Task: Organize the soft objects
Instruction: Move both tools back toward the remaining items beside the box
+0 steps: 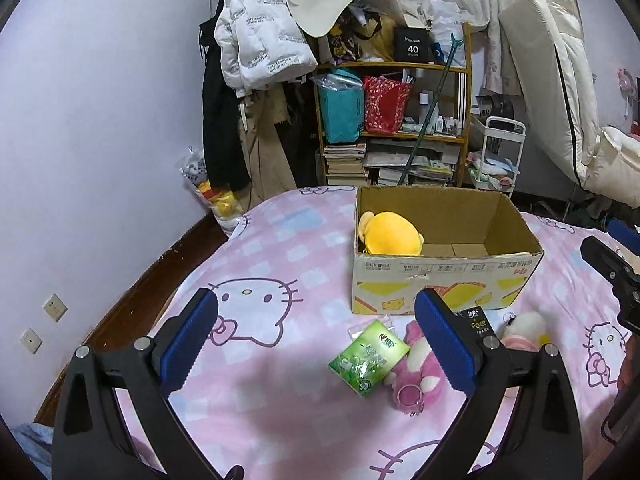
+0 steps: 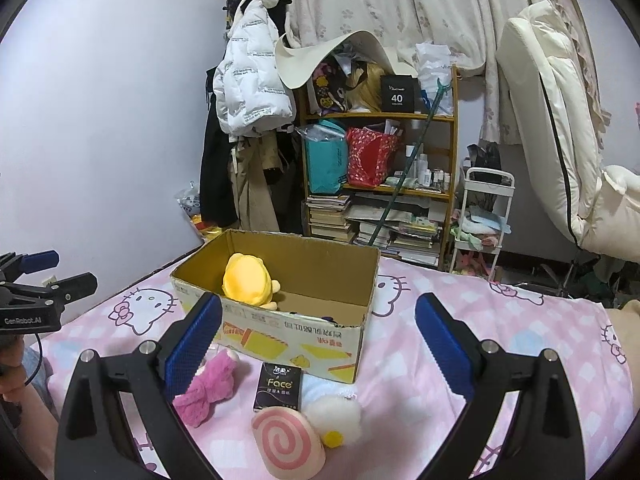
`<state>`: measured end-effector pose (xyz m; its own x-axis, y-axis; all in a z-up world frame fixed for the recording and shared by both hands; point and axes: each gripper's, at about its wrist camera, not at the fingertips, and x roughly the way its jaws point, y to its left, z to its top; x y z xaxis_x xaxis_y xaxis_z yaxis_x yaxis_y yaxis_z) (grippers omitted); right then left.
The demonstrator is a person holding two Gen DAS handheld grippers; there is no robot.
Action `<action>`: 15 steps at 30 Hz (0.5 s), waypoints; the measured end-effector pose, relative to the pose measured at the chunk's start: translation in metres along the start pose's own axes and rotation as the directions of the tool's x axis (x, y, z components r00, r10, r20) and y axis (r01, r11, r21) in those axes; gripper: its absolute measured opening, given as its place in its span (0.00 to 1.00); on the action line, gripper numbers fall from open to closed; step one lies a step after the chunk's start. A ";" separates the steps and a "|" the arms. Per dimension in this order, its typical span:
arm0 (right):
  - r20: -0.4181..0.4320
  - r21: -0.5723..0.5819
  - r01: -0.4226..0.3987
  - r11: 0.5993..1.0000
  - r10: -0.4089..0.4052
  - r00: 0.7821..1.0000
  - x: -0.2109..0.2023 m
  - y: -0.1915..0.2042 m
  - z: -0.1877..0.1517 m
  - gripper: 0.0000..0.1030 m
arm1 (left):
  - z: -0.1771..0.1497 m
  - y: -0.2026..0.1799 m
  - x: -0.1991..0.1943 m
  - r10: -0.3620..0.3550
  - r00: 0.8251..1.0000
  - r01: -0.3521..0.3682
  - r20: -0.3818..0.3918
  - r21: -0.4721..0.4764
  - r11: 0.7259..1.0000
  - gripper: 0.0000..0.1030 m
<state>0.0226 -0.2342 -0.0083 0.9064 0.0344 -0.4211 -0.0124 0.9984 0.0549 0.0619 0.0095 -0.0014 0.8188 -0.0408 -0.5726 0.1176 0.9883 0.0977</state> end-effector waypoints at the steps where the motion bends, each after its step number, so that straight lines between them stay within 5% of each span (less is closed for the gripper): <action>1: -0.004 0.003 0.000 1.000 0.001 1.000 0.000 0.000 -0.001 0.98 | -0.001 0.000 0.001 0.000 1.000 0.000 -0.004 -0.001 1.000 0.95; 15: -0.067 0.023 0.025 0.999 -0.024 0.997 0.018 -0.006 -0.014 0.98 | -0.006 -0.008 0.022 -0.001 0.998 0.003 -0.062 0.031 1.000 0.95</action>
<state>0.0333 -0.2392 -0.0291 0.8759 0.0136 -0.4823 0.0202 0.9977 0.0649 0.0755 0.0018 -0.0195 0.7821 -0.0322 -0.6224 0.1372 0.9831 0.1216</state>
